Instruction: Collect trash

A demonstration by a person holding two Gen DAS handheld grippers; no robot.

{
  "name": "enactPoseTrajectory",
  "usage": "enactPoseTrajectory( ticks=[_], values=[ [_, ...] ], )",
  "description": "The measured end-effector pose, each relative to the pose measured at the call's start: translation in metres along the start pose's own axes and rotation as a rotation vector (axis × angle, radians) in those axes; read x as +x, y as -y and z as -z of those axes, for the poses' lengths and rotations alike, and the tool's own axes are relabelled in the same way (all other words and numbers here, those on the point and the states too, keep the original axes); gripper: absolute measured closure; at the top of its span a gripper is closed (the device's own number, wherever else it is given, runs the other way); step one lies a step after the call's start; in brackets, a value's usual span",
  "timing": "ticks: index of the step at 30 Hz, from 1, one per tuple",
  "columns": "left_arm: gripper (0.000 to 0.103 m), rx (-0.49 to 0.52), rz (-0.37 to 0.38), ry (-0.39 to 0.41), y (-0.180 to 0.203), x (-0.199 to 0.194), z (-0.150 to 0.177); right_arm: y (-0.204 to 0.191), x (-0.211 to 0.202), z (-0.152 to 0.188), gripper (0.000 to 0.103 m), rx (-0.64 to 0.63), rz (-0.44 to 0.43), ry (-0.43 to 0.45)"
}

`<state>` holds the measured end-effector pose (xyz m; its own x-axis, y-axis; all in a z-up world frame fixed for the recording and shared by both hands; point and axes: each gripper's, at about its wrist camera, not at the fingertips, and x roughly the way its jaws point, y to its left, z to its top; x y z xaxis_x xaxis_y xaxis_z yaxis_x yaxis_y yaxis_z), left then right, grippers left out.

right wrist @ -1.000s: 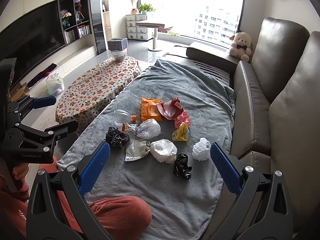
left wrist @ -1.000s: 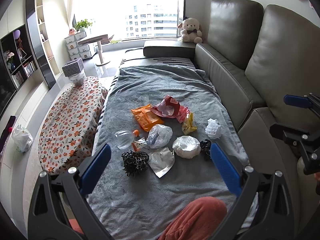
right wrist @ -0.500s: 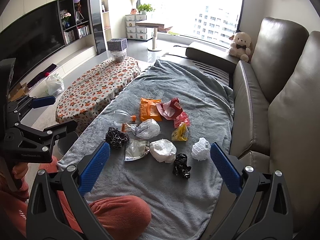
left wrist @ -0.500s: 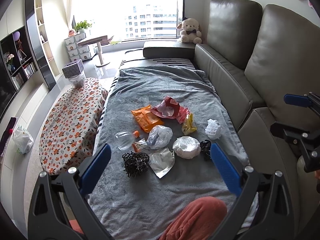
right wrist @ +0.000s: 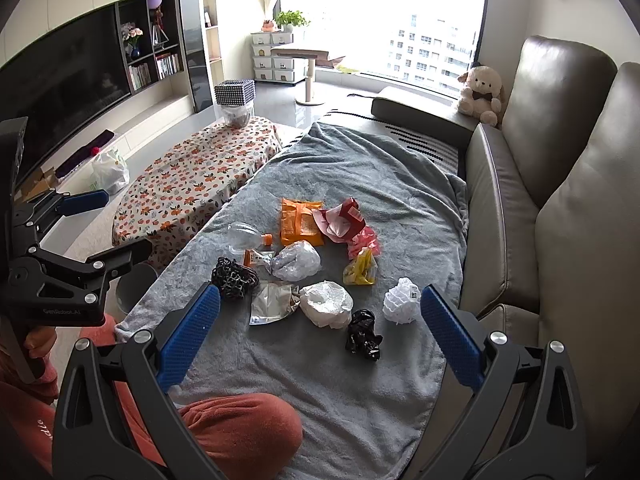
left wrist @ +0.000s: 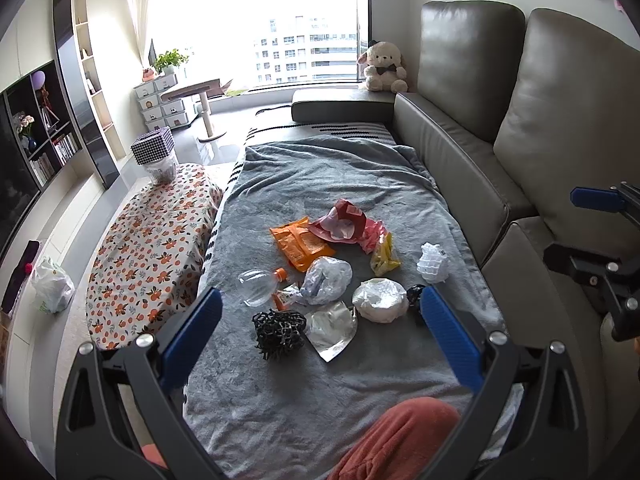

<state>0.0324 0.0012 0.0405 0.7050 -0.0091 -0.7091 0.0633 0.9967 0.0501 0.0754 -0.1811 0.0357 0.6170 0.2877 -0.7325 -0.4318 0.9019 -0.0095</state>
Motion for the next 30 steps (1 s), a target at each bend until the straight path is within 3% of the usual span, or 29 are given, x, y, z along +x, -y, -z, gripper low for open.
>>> enactPoseTrajectory(
  ticks=[10, 21, 30],
  values=[
    [0.004, -0.058, -0.026, -0.027, -0.023, 0.028, 0.009, -0.007, 0.031, 0.010, 0.006, -0.037, 0.013, -0.013],
    [0.004, -0.065, -0.093, -0.079, -0.053, 0.101, 0.055, -0.018, 0.133, 0.044, 0.006, -0.036, -0.051, -0.053],
    [0.006, -0.065, -0.117, -0.196, -0.085, 0.188, 0.108, -0.045, 0.222, 0.065, 0.008, -0.084, -0.075, -0.068]
  ],
)
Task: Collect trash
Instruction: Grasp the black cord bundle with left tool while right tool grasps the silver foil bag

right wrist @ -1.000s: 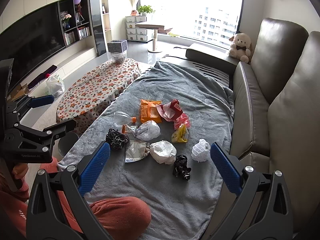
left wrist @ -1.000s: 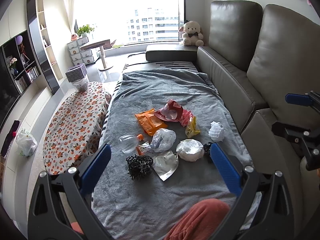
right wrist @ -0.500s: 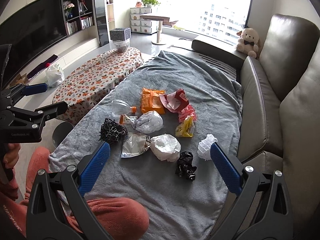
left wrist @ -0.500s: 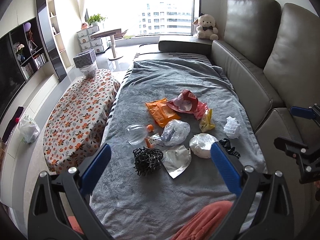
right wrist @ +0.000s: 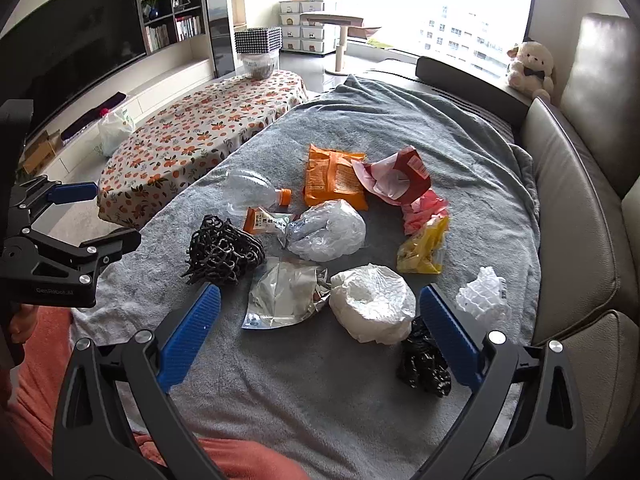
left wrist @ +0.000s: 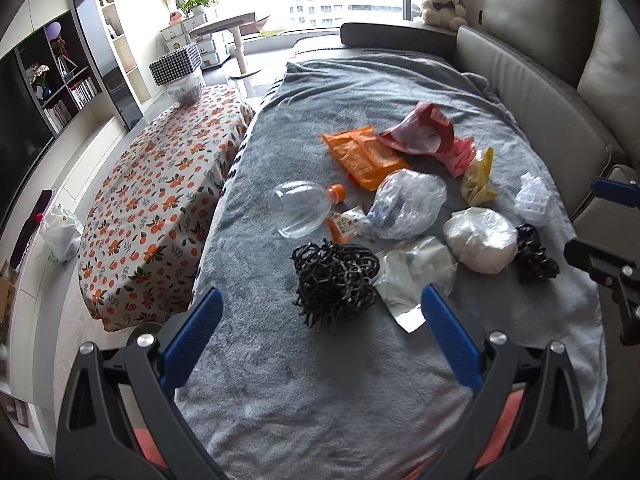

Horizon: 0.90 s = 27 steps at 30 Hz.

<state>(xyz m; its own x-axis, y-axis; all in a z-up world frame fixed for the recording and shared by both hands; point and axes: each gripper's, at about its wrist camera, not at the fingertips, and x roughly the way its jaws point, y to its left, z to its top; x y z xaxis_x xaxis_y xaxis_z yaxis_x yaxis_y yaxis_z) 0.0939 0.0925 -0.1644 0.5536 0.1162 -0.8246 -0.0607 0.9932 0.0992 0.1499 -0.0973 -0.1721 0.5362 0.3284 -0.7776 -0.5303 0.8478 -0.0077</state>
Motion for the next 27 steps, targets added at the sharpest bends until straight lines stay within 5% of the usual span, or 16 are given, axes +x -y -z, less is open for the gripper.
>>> enactPoseTrajectory(
  ticks=[10, 27],
  values=[
    [0.006, 0.003, 0.004, -0.029, -0.011, 0.086, 0.022, -0.021, 0.110, 0.018, 0.032, -0.060, 0.013, -0.089],
    [0.006, 0.024, 0.068, -0.063, -0.014, 0.163, 0.037, -0.042, 0.188, 0.032, 0.034, -0.136, 0.042, -0.151]
  ],
)
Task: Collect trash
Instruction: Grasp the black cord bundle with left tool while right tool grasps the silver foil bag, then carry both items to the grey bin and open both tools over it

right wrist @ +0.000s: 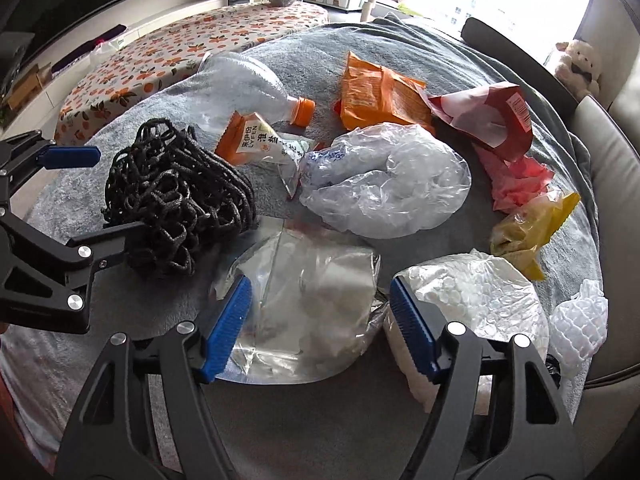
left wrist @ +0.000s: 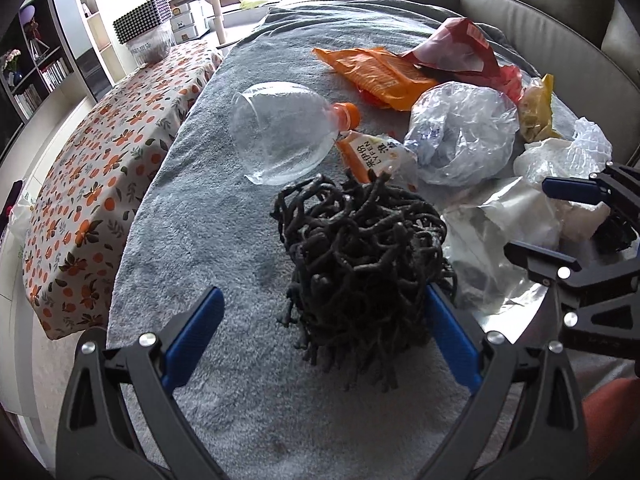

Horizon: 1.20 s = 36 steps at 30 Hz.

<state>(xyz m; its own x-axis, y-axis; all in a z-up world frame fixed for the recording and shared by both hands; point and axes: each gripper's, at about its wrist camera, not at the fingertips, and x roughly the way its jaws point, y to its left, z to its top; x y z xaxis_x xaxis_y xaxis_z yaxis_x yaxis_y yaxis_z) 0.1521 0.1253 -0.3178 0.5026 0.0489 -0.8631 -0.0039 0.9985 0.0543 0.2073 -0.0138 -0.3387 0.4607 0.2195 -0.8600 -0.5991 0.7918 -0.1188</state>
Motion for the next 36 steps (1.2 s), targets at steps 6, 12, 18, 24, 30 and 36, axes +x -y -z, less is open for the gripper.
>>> enactPoseTrajectory(
  ticks=[6, 12, 18, 24, 30, 36],
  values=[
    [0.045, 0.046, 0.017, 0.002, 0.008, 0.009, 0.001, 0.022, 0.008, 0.011, 0.034, 0.087, 0.005, -0.028],
    [0.051, 0.066, 0.007, 0.025, 0.015, 0.010, 0.000, 0.025, 0.016, 0.011, 0.039, 0.109, -0.060, -0.047],
    [0.063, 0.058, 0.030, 0.027, 0.010, 0.008, 0.002, 0.009, 0.021, 0.007, 0.075, 0.071, -0.140, -0.046],
    [0.077, 0.044, 0.055, 0.039, 0.005, -0.001, 0.003, -0.003, 0.004, 0.006, 0.084, 0.009, -0.167, -0.023],
    [0.078, 0.031, 0.057, 0.063, -0.006, -0.021, 0.004, -0.010, -0.020, 0.006, 0.085, -0.012, -0.147, -0.010],
    [0.078, 0.005, 0.036, 0.098, -0.029, -0.053, 0.013, -0.023, -0.051, 0.001, 0.085, -0.012, -0.130, 0.021]
  ],
)
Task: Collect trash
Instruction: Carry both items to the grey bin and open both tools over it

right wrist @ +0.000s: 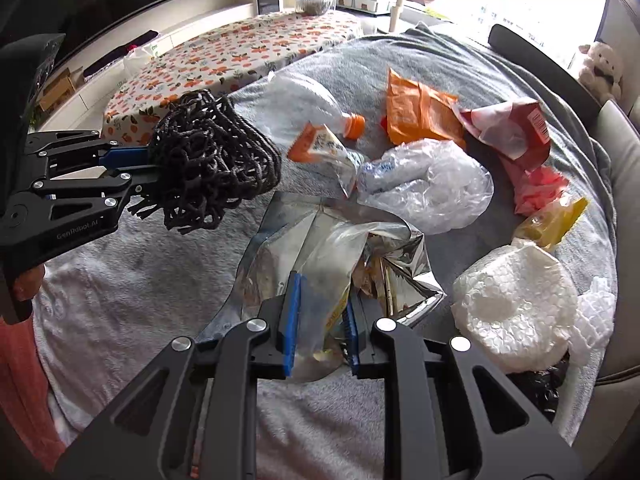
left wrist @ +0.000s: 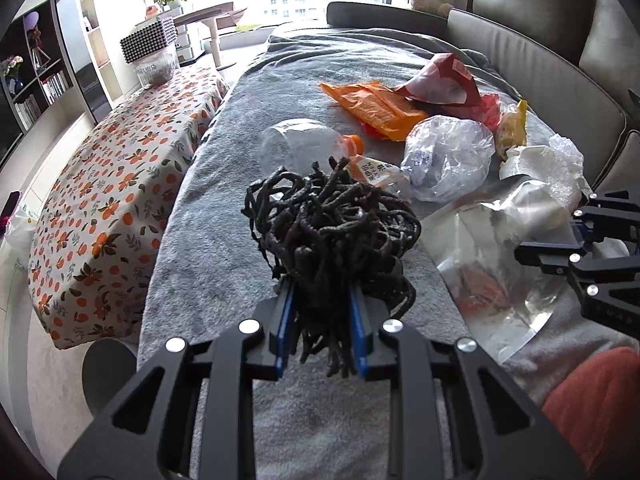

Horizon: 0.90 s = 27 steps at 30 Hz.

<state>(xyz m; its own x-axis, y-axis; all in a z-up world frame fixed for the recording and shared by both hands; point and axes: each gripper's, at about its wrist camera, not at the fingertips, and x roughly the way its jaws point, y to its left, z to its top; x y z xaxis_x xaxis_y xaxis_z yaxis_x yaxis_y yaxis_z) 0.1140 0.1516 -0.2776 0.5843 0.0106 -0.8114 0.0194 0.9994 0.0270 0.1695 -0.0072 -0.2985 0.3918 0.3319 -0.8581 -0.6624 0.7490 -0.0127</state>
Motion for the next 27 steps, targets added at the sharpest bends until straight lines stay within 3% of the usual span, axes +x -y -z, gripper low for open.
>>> enactPoseTrajectory(
  ticks=[11, 18, 27],
  values=[
    [0.078, -0.103, -0.085, 0.026, -0.083, -0.062, 0.045, -0.075, -0.031, -0.025, 0.085, -0.049, -0.025, 0.059],
    [0.078, -0.196, -0.192, 0.001, -0.176, -0.097, 0.094, -0.167, -0.018, -0.067, 0.085, -0.145, -0.100, 0.083],
    [0.078, -0.331, -0.322, -0.049, -0.308, -0.125, 0.168, -0.304, 0.035, -0.119, 0.085, -0.262, -0.229, 0.067]
  ],
)
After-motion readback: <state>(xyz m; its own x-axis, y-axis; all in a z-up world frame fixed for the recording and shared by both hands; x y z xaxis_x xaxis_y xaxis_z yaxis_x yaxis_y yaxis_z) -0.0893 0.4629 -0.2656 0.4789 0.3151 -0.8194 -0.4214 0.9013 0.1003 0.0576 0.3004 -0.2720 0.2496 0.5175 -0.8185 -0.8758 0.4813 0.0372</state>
